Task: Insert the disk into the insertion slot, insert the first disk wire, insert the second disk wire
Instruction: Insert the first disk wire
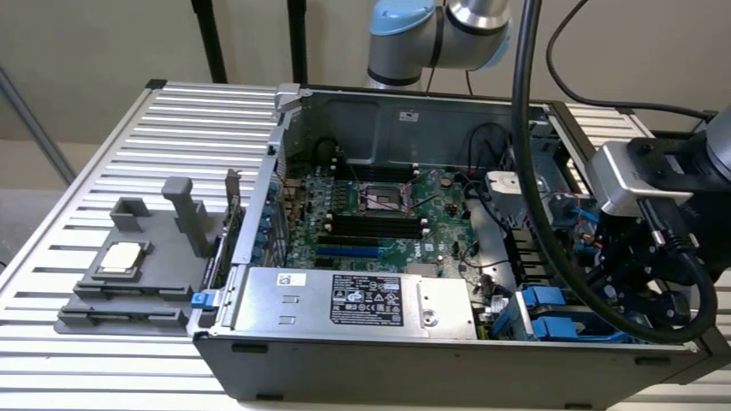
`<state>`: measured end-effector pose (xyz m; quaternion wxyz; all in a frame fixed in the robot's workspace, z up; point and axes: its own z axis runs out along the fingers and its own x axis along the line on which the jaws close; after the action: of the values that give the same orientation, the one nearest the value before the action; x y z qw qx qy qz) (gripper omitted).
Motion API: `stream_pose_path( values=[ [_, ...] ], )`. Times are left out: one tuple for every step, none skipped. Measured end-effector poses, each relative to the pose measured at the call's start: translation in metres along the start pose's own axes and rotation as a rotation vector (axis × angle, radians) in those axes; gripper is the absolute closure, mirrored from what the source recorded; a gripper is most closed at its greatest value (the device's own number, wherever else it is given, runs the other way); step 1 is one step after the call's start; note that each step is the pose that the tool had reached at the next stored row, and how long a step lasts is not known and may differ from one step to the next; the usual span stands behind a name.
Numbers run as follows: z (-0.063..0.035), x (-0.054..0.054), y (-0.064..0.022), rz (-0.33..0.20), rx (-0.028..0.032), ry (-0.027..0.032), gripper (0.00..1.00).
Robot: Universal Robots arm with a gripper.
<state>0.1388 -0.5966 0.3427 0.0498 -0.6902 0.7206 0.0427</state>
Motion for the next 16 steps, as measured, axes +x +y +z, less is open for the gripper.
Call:
stream_pose_path(
  values=[
    [0.0002,0.0000,-0.0001,0.000,0.0000,0.0005,0.84],
    [0.0005,0.0000,-0.0002,0.000,0.0000,0.0009,0.84],
    [0.0008,0.0000,-0.0002,0.000,0.0000,0.0013,0.84],
    [0.0011,0.0001,-0.0002,0.000,0.0000,0.0016,0.84],
    [0.0013,0.0001,-0.0002,0.000,0.0001,0.0021,0.84],
    [0.0016,0.0001,-0.0002,0.000,0.0001,0.0026,0.84],
    [0.0018,0.0002,-0.0002,0.000,0.0001,0.0030,0.84],
    [0.0021,0.0002,-0.0002,0.000,0.0001,0.0031,0.84],
    [0.0023,0.0002,-0.0002,0.000,0.0001,0.0033,0.84],
    [0.0026,0.0002,-0.0002,0.000,0.0001,0.0034,0.84],
    [0.0028,0.0001,-0.0002,0.000,0.0001,0.0033,0.84],
    [0.0029,-0.0001,-0.0002,0.000,0.0002,0.0035,0.84],
    [0.0029,-0.0005,-0.0002,0.000,0.0002,0.0039,0.84],
    [0.0030,-0.0010,-0.0002,0.000,0.0001,0.0043,0.84],
    [0.0031,-0.0014,-0.0002,0.000,0.0002,0.0046,0.84],
    [0.0031,-0.0019,-0.0002,0.000,0.0002,0.0049,0.84]
  ],
)
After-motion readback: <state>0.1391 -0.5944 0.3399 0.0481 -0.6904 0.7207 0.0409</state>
